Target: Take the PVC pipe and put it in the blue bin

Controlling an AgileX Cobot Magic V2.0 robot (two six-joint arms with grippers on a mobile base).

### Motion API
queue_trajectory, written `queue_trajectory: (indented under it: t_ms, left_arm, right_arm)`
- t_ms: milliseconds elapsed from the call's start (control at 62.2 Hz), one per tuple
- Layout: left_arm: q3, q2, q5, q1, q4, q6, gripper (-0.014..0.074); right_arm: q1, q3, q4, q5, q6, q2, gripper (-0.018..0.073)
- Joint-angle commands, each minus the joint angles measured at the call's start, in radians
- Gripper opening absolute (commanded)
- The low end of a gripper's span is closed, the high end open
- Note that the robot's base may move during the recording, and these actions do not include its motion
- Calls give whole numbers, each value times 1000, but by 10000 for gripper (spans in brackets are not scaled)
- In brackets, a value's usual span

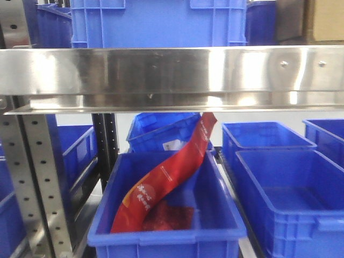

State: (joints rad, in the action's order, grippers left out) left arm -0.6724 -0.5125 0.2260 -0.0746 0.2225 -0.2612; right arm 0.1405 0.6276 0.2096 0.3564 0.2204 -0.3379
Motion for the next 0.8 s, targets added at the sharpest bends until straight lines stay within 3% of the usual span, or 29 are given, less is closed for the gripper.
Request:
queue_trajectory:
  t_ms: [0,788]
  left_arm:
    - [-8,4,-31,2,1,-5,-111]
    - [-8,4,-31,2,1,-5,-111]
  right_arm:
    - [-7,1,13,-18,-1,2,-168]
    - [-7,1,13,-18,-1,2,-168]
